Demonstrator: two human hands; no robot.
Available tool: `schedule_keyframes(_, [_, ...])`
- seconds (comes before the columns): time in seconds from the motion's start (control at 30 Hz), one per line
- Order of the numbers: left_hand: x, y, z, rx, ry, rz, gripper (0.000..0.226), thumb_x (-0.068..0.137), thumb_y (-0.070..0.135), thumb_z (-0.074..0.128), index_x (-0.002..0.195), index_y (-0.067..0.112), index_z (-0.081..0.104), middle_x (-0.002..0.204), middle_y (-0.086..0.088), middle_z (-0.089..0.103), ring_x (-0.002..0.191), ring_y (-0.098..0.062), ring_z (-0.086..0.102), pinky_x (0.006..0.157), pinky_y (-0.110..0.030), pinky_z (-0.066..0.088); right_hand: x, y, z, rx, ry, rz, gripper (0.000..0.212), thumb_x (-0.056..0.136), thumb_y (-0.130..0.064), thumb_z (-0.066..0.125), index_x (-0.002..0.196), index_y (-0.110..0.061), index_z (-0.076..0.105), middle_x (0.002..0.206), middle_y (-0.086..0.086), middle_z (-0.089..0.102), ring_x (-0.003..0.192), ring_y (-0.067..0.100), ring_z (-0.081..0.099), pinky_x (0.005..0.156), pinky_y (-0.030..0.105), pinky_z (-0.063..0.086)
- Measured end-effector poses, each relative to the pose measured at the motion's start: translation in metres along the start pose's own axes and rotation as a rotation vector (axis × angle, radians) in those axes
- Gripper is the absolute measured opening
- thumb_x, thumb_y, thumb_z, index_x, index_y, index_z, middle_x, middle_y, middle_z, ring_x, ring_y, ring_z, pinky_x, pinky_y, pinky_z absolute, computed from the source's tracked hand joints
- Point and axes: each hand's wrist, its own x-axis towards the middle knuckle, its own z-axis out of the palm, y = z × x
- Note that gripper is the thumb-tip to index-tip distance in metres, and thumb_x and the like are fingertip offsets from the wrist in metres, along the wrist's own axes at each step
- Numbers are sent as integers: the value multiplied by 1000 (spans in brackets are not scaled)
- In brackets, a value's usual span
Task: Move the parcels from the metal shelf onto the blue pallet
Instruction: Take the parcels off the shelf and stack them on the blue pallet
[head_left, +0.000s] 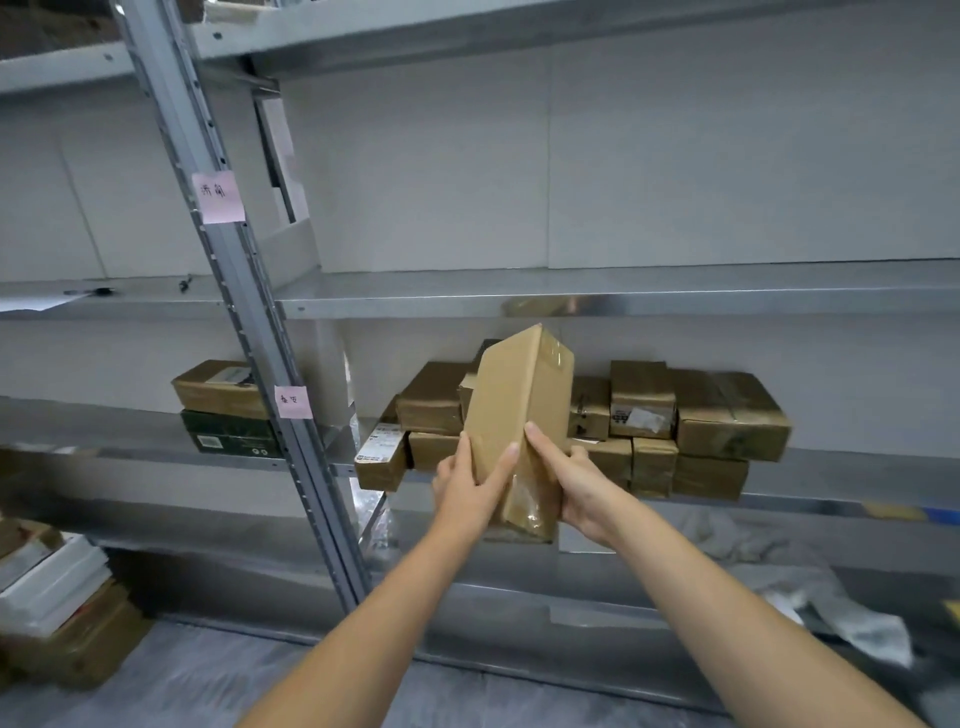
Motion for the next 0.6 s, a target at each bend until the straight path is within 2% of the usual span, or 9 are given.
schedule_keyframes(0.07, [0,4,7,45,-62,-27,113,68,83,53,155,30,4,153,-4,20,142,-28,17,115,-47,22,1,-1,-3,-32,22,9,100,60,-66,77,136,-27,24,121,6,54,108,25,57,98,47,48])
schedule_keyframes(0.1, [2,4,9,55,-78,-39,118,66,83,56,155,30,2,153,-4,19,143,-28,16,115,-48,22,1,-1,-4,-51,33,17,100,60,-67,76,136,-30,23,121,6,53,108,25,56,98,47,48])
schedule_keyframes(0.17, [8,3,11,53,-75,-52,116,69,77,62,156,28,2,152,-7,21,142,-29,19,114,-47,24,3,-1,-6,-76,51,22,100,60,-69,74,137,-32,22,123,6,52,109,25,56,96,46,50])
schedule_keyframes(0.3, [11,5,13,-36,-36,-46,112,70,70,68,155,27,9,150,-6,26,142,-26,23,114,-44,27,1,-4,-3,-2,39,-36,96,66,-65,74,140,-31,24,126,4,56,104,21,62,83,41,55])
schedule_keyframes(0.37, [10,7,12,-118,-30,-50,117,62,72,67,155,27,12,150,-7,28,141,-26,26,115,-45,28,1,-6,1,51,16,-94,85,76,-61,67,144,-33,23,134,4,53,113,23,60,91,46,53])
schedule_keyframes(0.43, [9,9,10,-229,-44,-34,120,57,73,65,155,25,16,152,-5,31,140,-23,31,115,-45,30,2,-11,4,50,1,-122,71,87,-64,48,148,-35,23,144,2,47,127,24,50,104,50,43])
schedule_keyframes(0.5, [8,9,8,-353,-75,-26,117,60,69,66,155,23,17,154,-1,33,138,-19,36,114,-39,32,0,-19,4,99,-6,-50,66,90,-69,31,142,-28,40,136,5,56,123,26,54,104,51,44])
schedule_keyframes(0.6, [7,9,7,-436,-127,-9,108,68,64,70,155,25,20,152,3,39,130,-13,44,102,-29,39,0,-24,-1,207,-37,17,62,94,-64,30,122,-19,61,112,12,71,102,31,68,91,49,54])
